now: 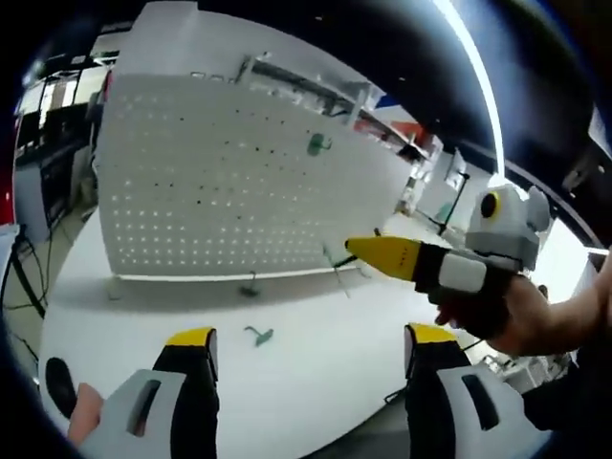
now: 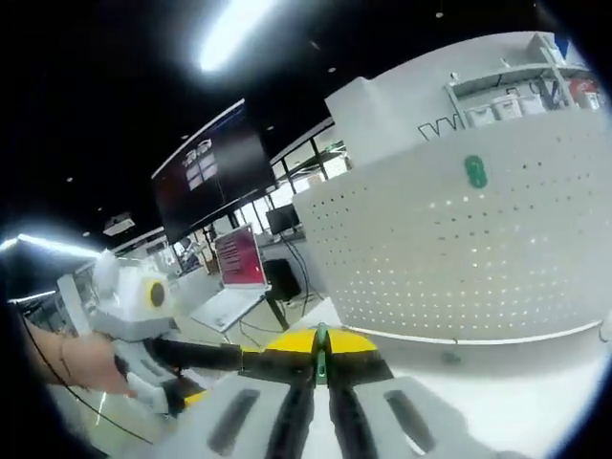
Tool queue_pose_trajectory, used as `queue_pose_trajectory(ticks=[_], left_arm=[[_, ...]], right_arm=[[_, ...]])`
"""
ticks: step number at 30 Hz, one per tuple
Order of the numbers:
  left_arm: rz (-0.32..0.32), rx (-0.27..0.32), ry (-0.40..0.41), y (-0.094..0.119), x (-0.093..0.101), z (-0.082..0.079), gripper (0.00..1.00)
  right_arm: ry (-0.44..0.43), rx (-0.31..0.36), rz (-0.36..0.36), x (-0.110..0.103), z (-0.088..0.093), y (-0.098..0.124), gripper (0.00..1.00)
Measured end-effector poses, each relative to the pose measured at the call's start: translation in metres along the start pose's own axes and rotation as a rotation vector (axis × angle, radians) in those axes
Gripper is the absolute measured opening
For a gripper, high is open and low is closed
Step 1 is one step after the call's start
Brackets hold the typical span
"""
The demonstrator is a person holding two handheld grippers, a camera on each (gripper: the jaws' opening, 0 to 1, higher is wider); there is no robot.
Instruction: Insert the hook assembly into the mounting plate slot until the hook locks in place.
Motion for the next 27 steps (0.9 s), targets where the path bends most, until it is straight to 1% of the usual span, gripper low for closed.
queue_pose_trajectory(ticks=[4,6,7,8,10,12,13,15,16,18,23,27], left_arm=[[0.005,-0.007,0.0,-0.004,0.0,-0.005,0.76],[0.021,0.0,0.014,-0.006,0.001,-0.008,0.74],[0.032,0.006,0.026,-0.006,0.002,-0.009,0.72],[0.04,0.015,0.043,-0.007,0.002,-0.011,0.68],[0.051,0.026,0.05,-0.007,0.003,-0.015,0.62],[0.058,0.034,0.055,-0.009,0.004,-0.017,0.61],[0.065,0.033,0.054,-0.01,0.005,-0.017,0.6],[0.087,0.031,0.069,-0.011,0.006,-0.017,0.56],[0.117,0.03,0.116,-0.012,0.008,-0.015,0.54],[0.122,0.04,0.121,-0.011,0.008,-0.015,0.48],[0.131,0.048,0.127,-0.008,0.008,-0.018,0.4],[0.156,0.057,0.143,-0.005,0.011,-0.02,0.28]], right_arm=[[-0.02,0.014,-0.016,-0.006,-0.001,0.003,0.0],[-0.028,0.021,-0.018,-0.008,-0.002,0.005,0.0],[-0.03,0.025,-0.019,-0.009,-0.003,0.005,0.0],[-0.031,0.029,-0.019,-0.01,-0.003,0.006,0.0],[-0.032,0.039,-0.019,-0.013,-0.004,0.007,0.0],[-0.036,0.052,-0.023,-0.016,-0.005,0.009,0.0],[-0.027,0.069,-0.022,-0.017,-0.007,0.01,0.0],[-0.025,0.075,-0.024,-0.02,-0.008,0.011,0.0],[-0.027,0.079,-0.026,-0.021,-0.008,0.011,0.0],[-0.015,0.083,-0.021,-0.023,-0.008,0.01,0.0],[-0.008,0.094,-0.029,-0.028,-0.007,0.012,0.0],[-0.005,0.1,-0.032,-0.03,-0.005,0.012,0.0]])
Point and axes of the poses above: the point that each gripper's makers call its tool centre point, and the gripper's own axes: y roughly backward along the fingers, x roughly to its right, z roughly out of its underside, the point moved 7 cm from there along y, roughly backward along the fingers, and after that the axes turned 4 degrees about z, right-handed, at the moved point
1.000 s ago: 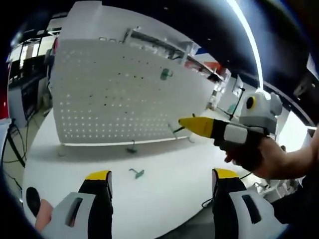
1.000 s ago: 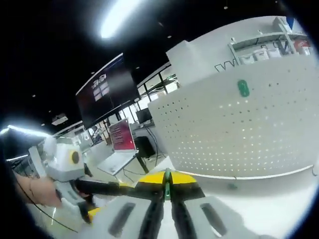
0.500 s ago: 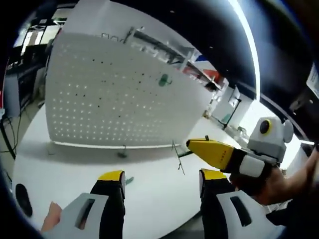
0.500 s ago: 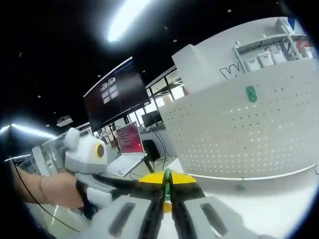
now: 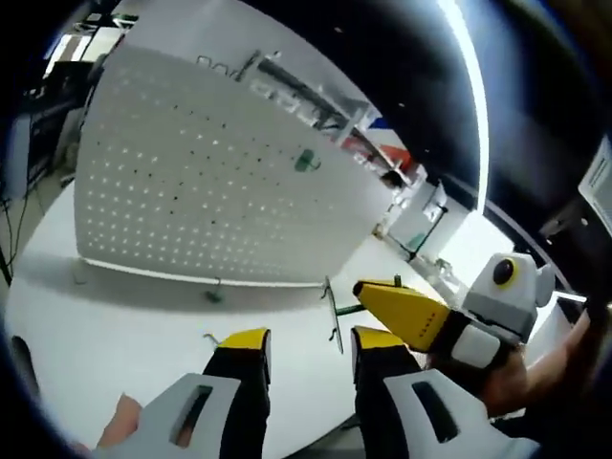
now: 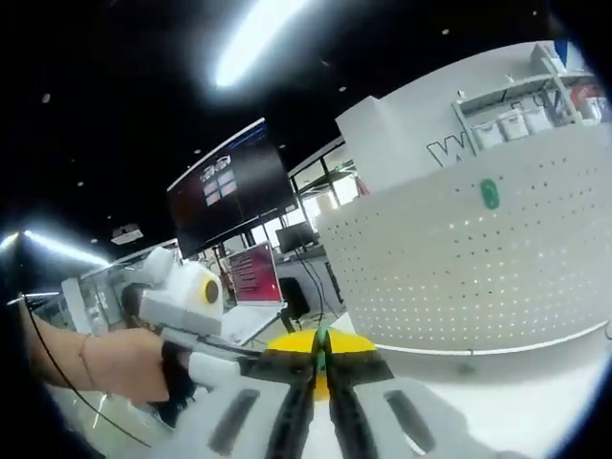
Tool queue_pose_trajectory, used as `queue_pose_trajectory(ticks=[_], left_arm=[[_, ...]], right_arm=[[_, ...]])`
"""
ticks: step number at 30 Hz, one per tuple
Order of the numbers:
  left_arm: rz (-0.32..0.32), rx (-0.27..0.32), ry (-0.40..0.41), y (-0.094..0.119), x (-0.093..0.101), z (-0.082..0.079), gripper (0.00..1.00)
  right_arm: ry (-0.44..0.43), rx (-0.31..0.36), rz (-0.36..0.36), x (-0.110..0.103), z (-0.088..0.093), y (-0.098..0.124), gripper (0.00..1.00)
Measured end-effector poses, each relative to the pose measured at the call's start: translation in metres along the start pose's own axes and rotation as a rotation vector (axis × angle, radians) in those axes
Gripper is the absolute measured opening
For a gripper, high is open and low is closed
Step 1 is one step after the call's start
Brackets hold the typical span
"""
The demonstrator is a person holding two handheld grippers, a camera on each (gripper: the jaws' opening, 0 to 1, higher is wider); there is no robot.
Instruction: Insert the hook assembly into the mounting plate slot until the hook locks in place.
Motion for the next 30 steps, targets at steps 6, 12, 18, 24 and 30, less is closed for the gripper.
queue_pose_trajectory(ticks=[6,12,18,24,30], left_arm=[[0.022,-0.007,0.02,0.0013,0.0021,0.001,0.16],[0.055,-0.002,0.06,-0.0005,0.0051,0.0012,0.09],[0.086,-0.004,0.081,-0.0009,0.0076,0.0023,0.04],[0.101,0.0,0.103,-0.0005,0.007,0.0023,0.03],[0.085,0.001,0.087,-0.0017,0.0072,0.0006,0.02]], right_arm=[[0.008,0.002,-0.003,0.0,0.0025,0.0003,0.0],[0.024,0.017,0.004,-0.0004,0.002,0.0019,0.0],[0.037,0.034,0.014,-0.001,0.0031,0.0034,0.0],[0.046,0.039,0.014,-0.0006,0.0021,0.0025,0.0],[0.048,0.04,0.019,0.0001,0.0019,0.0012,0.01]])
Point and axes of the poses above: the point that each gripper's makers call its tool centre point, and the gripper's own axes: y roughly backward along the fingers, x roughly to its right, z roughly out of its underside, the point moved 7 cm from there along y, roughly backward along the fingers, and after that the axes turned 4 degrees about z, right-handed, at the moved point
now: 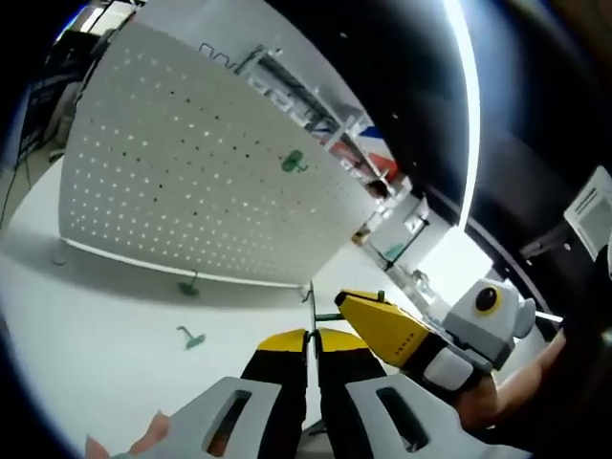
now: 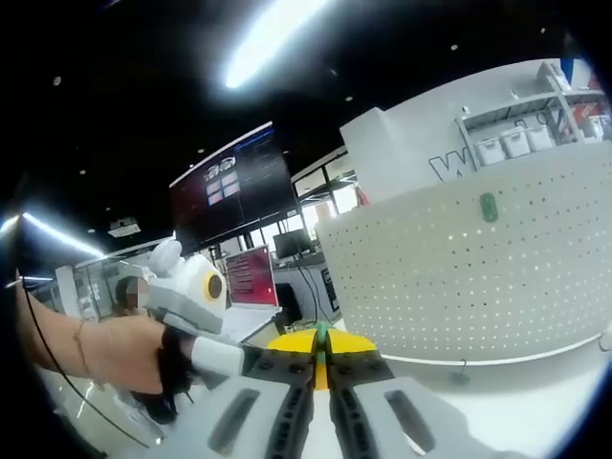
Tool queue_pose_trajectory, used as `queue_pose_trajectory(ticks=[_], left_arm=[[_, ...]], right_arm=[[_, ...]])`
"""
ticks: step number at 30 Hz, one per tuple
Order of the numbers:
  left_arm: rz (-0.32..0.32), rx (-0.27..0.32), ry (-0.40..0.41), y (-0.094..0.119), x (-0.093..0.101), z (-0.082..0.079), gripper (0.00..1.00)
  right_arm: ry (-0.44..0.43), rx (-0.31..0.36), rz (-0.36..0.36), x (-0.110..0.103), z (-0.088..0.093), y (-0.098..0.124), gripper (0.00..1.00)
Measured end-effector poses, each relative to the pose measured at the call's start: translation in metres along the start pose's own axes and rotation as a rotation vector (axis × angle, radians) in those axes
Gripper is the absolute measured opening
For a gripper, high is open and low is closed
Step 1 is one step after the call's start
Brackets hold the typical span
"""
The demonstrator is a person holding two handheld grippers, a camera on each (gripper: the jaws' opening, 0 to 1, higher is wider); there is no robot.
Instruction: Insert the hook assembly into the mounting plate slot until the hook locks in place.
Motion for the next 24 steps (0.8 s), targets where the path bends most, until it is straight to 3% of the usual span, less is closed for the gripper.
queue_pose_trajectory(ticks=[3,14,19,21,24], left_arm=[[-0.001,-0.001,0.001,-0.001,0.0,-0.001,0.01],[-0.061,-0.039,-0.173,-0.005,-0.001,-0.007,0.01],[-0.107,-0.073,-0.325,-0.007,-0.006,-0.01,0.01],[-0.131,-0.087,-0.388,-0.006,-0.007,-0.011,0.01],[-0.155,-0.1,-0.431,-0.005,-0.008,-0.011,0.01]], right_arm=[[0.0,-0.003,0.002,0.0,-0.001,0.0,0.01],[-0.053,-0.053,0.004,0.007,0.0,-0.003,0.01],[-0.077,-0.079,0.009,0.011,-0.004,0.001,0.02],[-0.145,-0.065,0.004,0.012,-0.01,0.005,0.03],[-0.149,-0.061,0.007,0.016,-0.016,0.01,0.04]])
Point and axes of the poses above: the point that each gripper's makers call its tool centre point, and the gripper's own axes: y roughly backward along the fingers, x roughly to its right, z roughly out of its underside, the point moved 7 cm from there along y, roughly backward along the fingers, and after that the axes turned 4 degrees about z, right-handed, at the moved point
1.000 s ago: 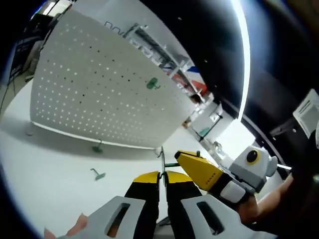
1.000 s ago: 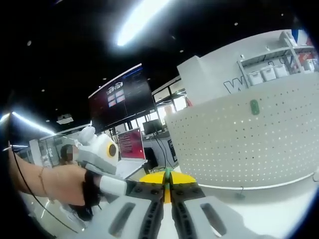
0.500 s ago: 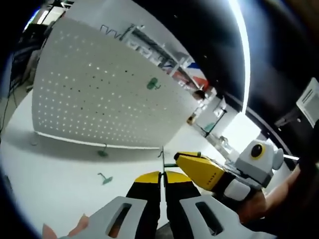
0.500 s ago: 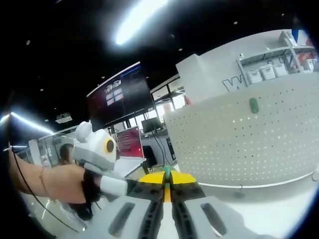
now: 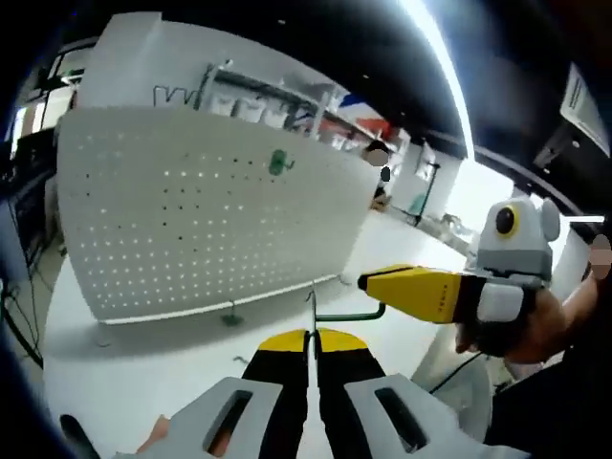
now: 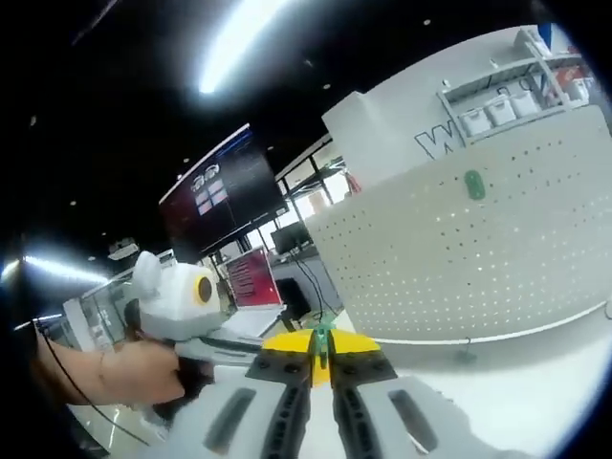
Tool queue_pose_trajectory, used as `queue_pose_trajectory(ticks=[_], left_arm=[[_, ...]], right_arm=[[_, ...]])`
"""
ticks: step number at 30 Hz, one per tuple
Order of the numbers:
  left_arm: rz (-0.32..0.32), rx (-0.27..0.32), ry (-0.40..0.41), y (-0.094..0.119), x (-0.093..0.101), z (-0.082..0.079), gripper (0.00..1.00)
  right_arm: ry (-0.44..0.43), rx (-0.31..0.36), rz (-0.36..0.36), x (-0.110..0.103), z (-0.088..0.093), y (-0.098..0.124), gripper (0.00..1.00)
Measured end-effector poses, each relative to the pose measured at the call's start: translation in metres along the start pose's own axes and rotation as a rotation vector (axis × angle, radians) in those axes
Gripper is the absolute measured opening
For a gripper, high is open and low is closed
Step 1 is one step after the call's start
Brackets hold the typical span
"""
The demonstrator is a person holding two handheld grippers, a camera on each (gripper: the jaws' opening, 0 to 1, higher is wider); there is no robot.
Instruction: Insert the hook assembly into the mounting plate slot until the hook locks in place.
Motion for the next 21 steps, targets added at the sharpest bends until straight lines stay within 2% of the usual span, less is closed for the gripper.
queue_pose_trajectory(ticks=[4,14,21], left_arm=[[-0.026,0.017,-0.051,0.0,-0.002,-0.003,0.01],[-0.021,0.027,-0.122,-0.004,0.006,-0.006,0.01],[0.002,0.059,-0.144,-0.007,0.012,-0.006,0.01]], right_arm=[[-0.008,-0.016,-0.008,0.002,0.0,0.0,0.08],[-0.031,-0.07,-0.016,0.003,0.009,-0.011,0.08],[-0.07,-0.093,-0.016,0.007,0.014,-0.013,0.08]])
Point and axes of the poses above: the point that each gripper's makers call its tool centre point, and the gripper's own axes: y roughly backward along the fingers, x roughly to its right, z roughly out of its underside, the point moved 7 cm from there along y, roughly backward along the fingers, and after that the axes turned 4 degrees about z, right-handed, at the moved point
